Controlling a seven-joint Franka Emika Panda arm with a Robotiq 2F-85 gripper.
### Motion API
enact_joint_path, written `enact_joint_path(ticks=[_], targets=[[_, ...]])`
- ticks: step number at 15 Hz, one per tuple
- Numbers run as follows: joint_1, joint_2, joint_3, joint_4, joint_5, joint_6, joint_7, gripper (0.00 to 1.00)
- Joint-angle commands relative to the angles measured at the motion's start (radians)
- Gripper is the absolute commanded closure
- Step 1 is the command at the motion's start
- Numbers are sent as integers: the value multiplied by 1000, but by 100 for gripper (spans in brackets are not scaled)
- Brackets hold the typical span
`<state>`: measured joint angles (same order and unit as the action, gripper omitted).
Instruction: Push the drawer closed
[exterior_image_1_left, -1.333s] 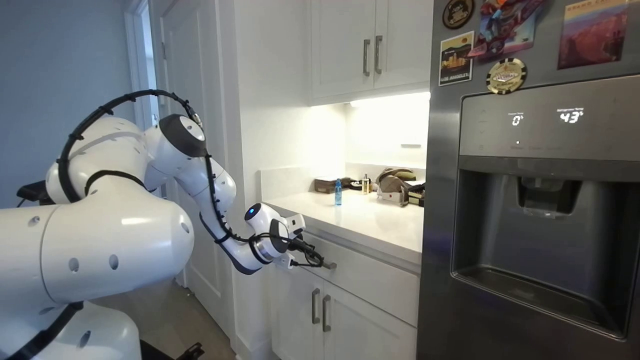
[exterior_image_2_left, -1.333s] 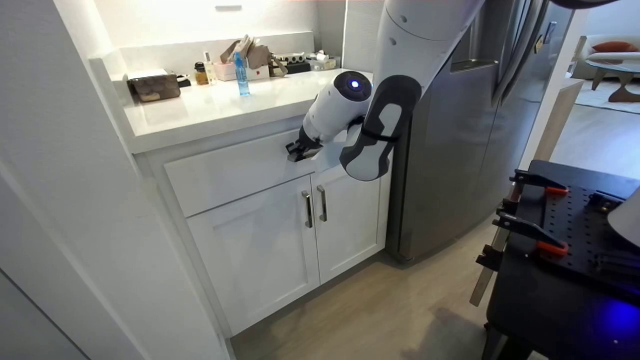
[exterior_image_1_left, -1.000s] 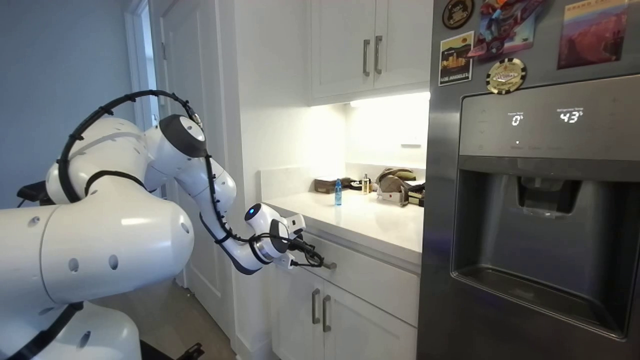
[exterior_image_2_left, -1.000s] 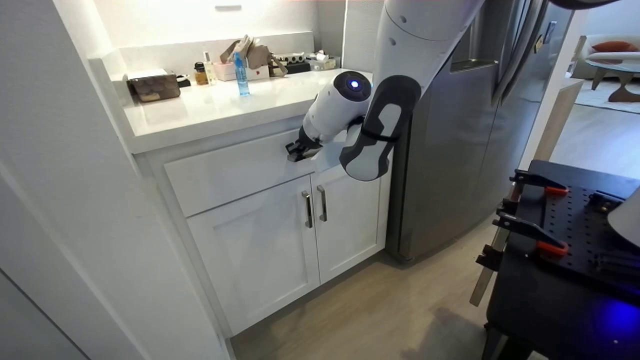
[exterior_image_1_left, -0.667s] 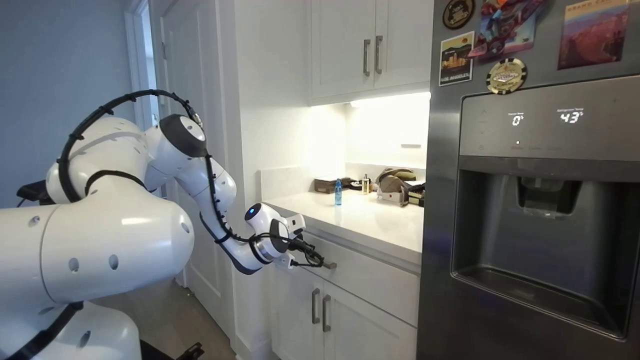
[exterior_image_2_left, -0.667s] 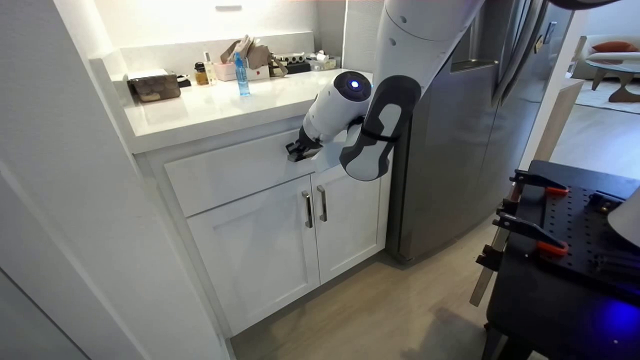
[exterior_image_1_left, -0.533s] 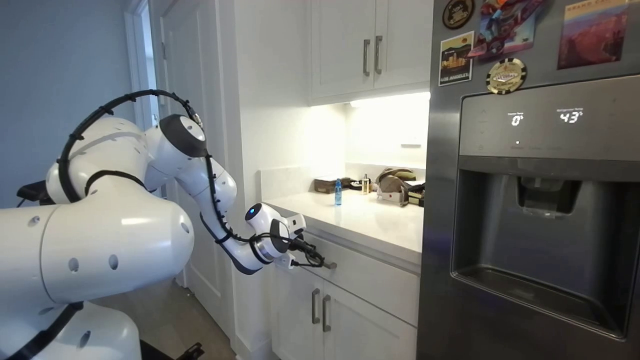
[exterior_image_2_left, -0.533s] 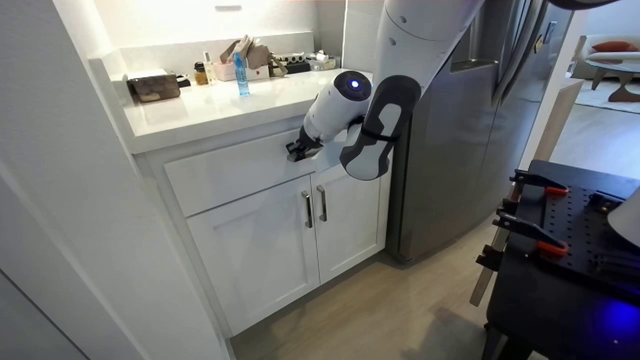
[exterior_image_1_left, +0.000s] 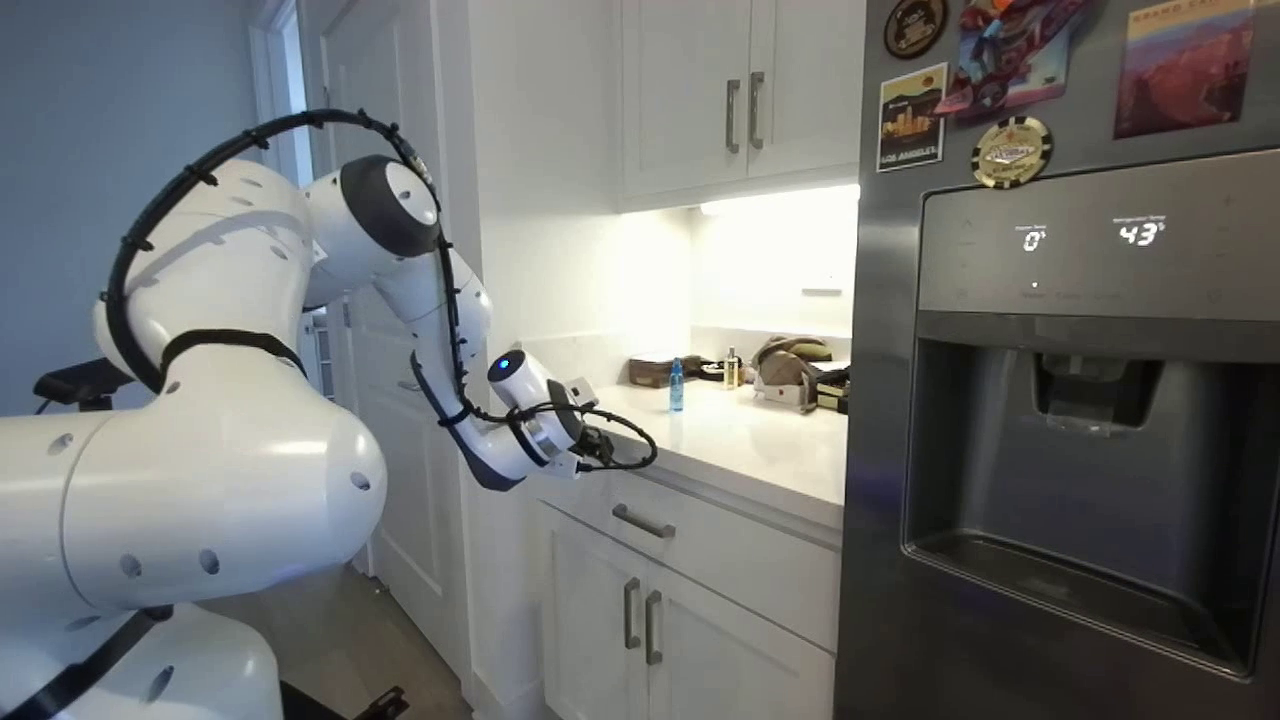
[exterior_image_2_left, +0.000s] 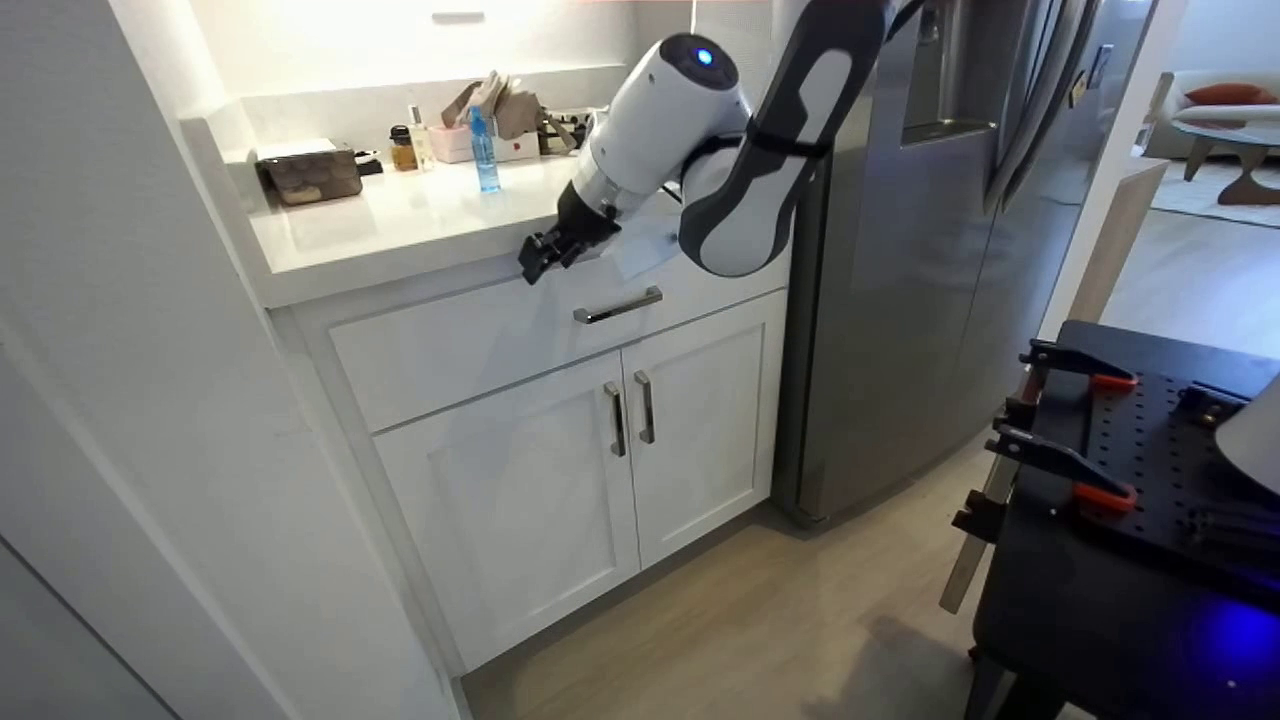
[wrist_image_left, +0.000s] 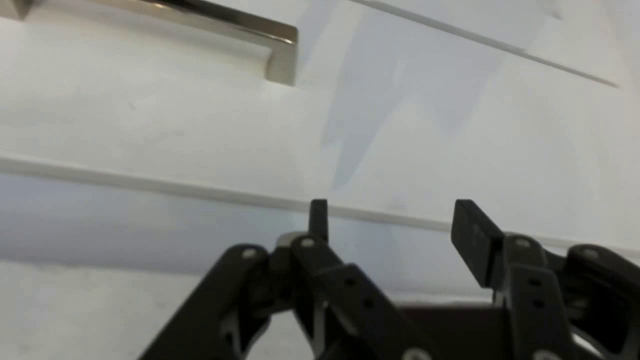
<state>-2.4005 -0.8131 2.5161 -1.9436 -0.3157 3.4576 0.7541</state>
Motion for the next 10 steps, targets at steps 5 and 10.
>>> enact_joint_path(ticks=[5, 10], targets=[[-34, 484, 102, -369, -601, -184, 370, 0], [34, 755, 101, -644, -473, -366, 270, 0]])
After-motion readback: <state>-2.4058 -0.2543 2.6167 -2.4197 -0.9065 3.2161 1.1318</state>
